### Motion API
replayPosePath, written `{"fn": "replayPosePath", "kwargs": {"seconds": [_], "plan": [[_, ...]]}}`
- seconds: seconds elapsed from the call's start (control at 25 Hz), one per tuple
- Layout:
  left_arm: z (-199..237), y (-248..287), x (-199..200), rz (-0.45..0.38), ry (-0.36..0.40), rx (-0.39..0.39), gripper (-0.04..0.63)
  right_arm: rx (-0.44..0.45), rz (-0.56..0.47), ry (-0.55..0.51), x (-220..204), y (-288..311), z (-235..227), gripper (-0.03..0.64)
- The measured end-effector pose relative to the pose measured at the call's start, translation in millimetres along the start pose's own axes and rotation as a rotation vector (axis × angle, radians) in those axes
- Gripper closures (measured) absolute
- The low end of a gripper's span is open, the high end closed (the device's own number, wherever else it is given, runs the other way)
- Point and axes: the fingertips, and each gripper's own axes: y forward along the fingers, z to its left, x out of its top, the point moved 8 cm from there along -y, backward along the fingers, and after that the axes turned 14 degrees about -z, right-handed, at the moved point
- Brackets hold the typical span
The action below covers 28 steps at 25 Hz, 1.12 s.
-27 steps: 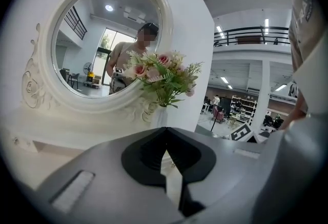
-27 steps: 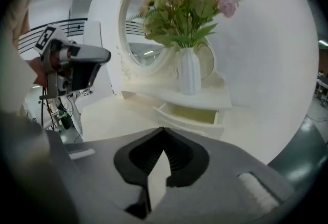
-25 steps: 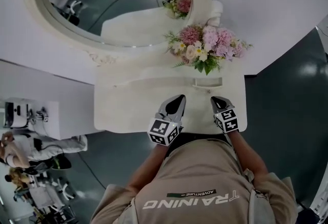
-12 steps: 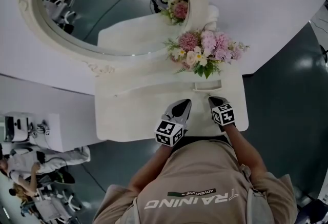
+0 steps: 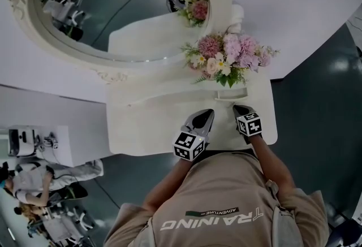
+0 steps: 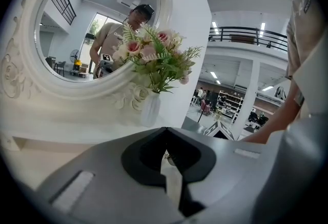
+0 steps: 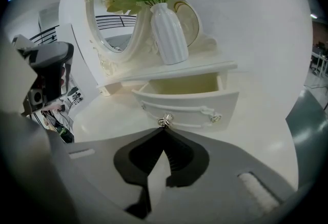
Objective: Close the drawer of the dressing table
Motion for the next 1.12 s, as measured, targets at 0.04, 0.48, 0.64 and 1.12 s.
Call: {"fn": "replayPosePath", "kwargs": {"seconds": [0.04,0.48,0.64,1.12], "plan": [[1,0,0,0.001,-0.001,0.002,0.577,-0.001,0.001,-0.003,1,0,0,0.615],[2,9,3,0.0,-0.027,0.028,0.577,-0.011,-0.019,-0.003,12,3,-5,0.614],[3,8,3,0.005,-0.027,0.049,0.577,0.001,-0.018,-0.017,14,5,-6,0.615],[10,14,-2,0.02,-0.044,0.138,0.577,0.047,-0.051,-0.001,32,29,-19,0.615]]}}
